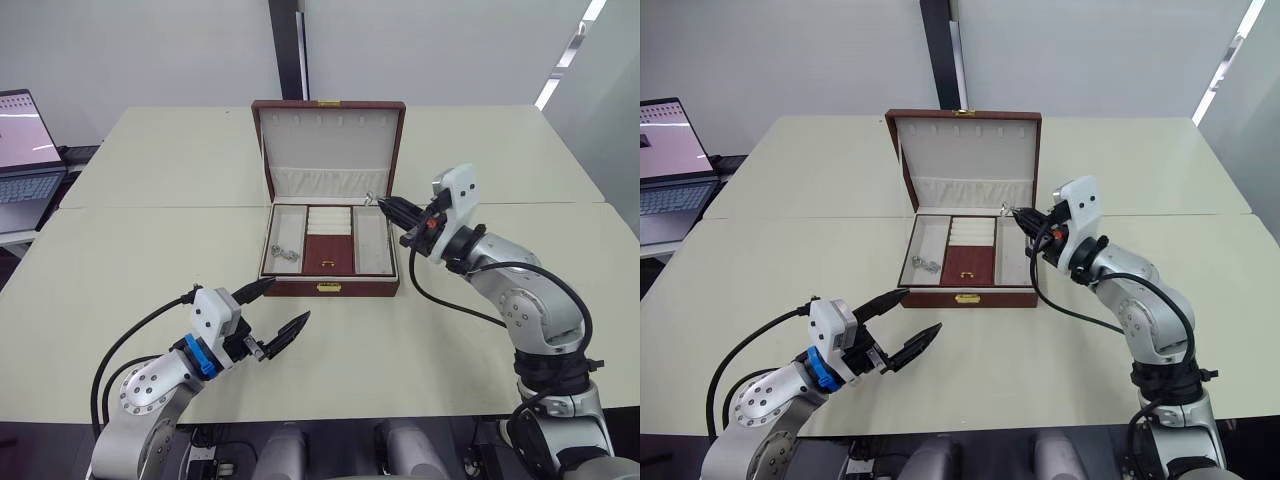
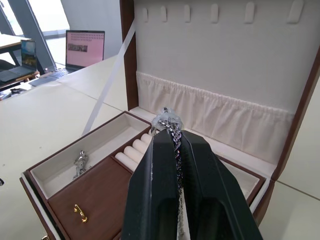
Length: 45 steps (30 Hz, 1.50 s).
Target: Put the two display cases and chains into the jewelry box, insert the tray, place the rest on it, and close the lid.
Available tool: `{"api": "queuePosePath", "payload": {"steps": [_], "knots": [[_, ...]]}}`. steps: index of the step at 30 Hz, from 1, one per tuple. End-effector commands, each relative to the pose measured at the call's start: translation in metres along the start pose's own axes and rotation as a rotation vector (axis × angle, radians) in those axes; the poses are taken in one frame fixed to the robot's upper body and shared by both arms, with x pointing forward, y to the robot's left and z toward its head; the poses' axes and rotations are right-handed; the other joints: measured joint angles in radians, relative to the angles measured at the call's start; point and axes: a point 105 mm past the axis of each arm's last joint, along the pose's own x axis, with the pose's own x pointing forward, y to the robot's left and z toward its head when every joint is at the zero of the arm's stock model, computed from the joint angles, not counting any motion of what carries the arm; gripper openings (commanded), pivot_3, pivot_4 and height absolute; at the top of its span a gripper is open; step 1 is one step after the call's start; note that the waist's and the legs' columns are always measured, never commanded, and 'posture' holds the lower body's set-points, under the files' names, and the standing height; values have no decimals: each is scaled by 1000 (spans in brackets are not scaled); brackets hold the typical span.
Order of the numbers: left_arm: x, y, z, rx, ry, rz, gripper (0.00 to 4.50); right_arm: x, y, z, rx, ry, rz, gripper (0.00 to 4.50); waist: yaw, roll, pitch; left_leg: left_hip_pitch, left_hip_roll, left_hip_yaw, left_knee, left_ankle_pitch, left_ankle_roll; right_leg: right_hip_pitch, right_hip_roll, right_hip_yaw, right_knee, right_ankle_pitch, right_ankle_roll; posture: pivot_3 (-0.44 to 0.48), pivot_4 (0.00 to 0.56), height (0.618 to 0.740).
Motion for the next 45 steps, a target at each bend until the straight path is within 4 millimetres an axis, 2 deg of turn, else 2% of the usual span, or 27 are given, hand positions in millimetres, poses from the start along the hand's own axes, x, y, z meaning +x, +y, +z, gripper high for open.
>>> {"api": "queuePosePath", "payload": {"steps": [1, 12, 13, 15, 19, 25, 28, 33, 36, 41, 45], "knots": [[-2, -3, 12, 44, -45, 13, 4500, 4, 5, 6, -33, -29, 29, 23, 0, 0, 0, 0, 0, 0, 0, 0, 0, 0, 0, 0, 0, 0, 0, 0, 150, 740], [-3, -4, 9, 48, -49, 24, 4500, 9, 5, 0, -35, -17, 37, 23, 0, 0, 0, 0, 0, 0, 0, 0, 0, 0, 0, 0, 0, 0, 0, 0, 150, 740], [-3, -3, 9, 48, -49, 23, 4500, 9, 4, -1, -31, -15, 33, 501, 0, 0, 0, 0, 0, 0, 0, 0, 0, 0, 0, 0, 0, 0, 0, 0, 150, 740], [-3, -3, 8, 48, -48, 22, 4500, 9, 2, -1, -20, -15, 24, 829, 0, 0, 0, 0, 0, 0, 0, 0, 0, 0, 0, 0, 0, 0, 0, 0, 150, 740], [-1, 1, 6, 44, -40, 26, 4500, 7, 2, -1, -13, -17, 23, 1826, 0, 0, 0, 0, 0, 0, 0, 0, 0, 0, 0, 0, 0, 0, 0, 0, 150, 740], [2, 5, 8, 38, -41, 23, 4500, 3, 0, -1, -15, -21, 20, 3434, 0, 0, 0, 0, 0, 0, 0, 0, 0, 0, 0, 0, 0, 0, 0, 0, 150, 740], [-1, 8, 7, 25, -31, 24, 4500, -3, -2, -4, -24, -15, 22, 4410, 0, 0, 0, 0, 0, 0, 0, 0, 0, 0, 0, 0, 0, 0, 0, 0, 150, 740], [-22, 29, -2, 21, 45, 67, 4500, -33, -20, -13, -54, 12, 41, 4463, 1, 1, 1, 0, 0, 0, 0, 0, 0, 0, 0, 0, 0, 0, 0, 0, 150, 740], [-42, 55, -8, 35, 103, 130, 4500, -63, -37, -28, -97, 80, 53, 4463, 2, 1, 1, 0, 0, 0, 0, 0, 0, 0, 0, 0, -1, 0, 0, 0, 150, 740], [-66, 100, -8, 53, 138, 247, 4500, -97, -68, -46, -140, 159, -7, 4463, 0, 1, 1, 0, 0, 1, 0, 0, 0, 0, 0, 0, -1, 0, 0, 0, 150, 740], [-76, 126, -6, 71, 146, 309, 4500, -108, -84, -55, -163, 189, -52, 4463, -3, 1, 1, 0, 1, 0, 0, 0, 0, 0, 1, 0, -1, 0, 0, 0, 150, 740]]}}
